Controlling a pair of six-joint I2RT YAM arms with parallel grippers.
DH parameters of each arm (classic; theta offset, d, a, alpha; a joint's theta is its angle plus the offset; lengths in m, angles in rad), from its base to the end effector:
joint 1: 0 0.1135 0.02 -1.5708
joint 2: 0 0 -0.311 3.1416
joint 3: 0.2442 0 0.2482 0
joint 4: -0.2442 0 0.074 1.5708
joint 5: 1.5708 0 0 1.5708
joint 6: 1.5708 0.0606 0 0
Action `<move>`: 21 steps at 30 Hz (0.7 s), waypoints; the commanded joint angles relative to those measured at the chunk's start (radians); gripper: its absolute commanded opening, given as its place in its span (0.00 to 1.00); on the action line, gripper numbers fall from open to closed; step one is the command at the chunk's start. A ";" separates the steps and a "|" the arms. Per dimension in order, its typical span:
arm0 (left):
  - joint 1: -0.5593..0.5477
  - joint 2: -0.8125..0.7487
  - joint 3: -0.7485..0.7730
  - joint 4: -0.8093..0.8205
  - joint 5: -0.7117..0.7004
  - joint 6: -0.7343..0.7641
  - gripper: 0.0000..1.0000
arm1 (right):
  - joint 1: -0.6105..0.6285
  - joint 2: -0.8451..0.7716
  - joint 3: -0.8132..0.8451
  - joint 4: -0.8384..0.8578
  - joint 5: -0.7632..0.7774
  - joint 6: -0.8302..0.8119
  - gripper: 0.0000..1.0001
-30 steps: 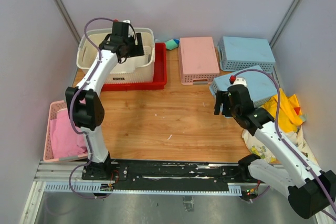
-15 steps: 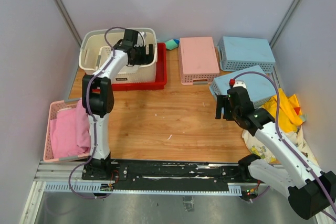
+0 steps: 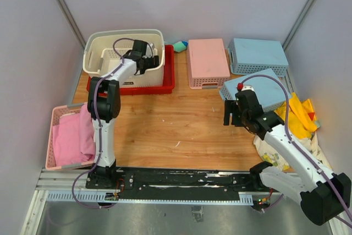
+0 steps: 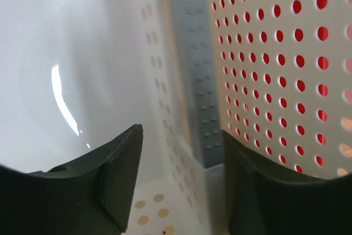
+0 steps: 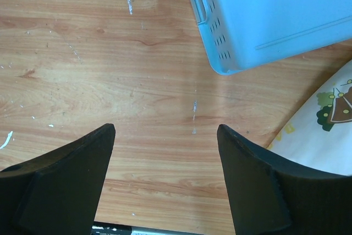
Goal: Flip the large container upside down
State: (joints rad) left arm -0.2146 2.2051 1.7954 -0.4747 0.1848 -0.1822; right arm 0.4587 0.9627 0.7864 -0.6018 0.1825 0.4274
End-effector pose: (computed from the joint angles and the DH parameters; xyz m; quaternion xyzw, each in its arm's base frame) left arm 0.5191 -0.1246 0.2198 0.0462 0.9370 -0.1512 0.3114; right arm 0.1708 0.0721 0.2918 0.0208 0.9191 0.0889 0.3834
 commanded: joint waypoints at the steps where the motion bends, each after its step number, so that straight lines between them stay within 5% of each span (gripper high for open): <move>1: -0.002 -0.028 -0.030 0.057 -0.015 -0.008 0.51 | -0.002 0.024 0.031 0.010 -0.019 0.016 0.77; 12: -0.002 -0.244 -0.014 0.032 -0.020 -0.027 0.02 | -0.002 0.065 0.052 0.015 -0.024 0.021 0.77; 21: -0.002 -0.342 0.152 -0.061 -0.037 0.010 0.00 | -0.002 0.103 0.114 -0.012 -0.065 0.024 0.76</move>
State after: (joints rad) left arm -0.2176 1.9442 1.8805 -0.5438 0.1368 -0.2218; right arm 0.4587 1.0641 0.8661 -0.5980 0.1291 0.4450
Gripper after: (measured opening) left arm 0.170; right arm 0.760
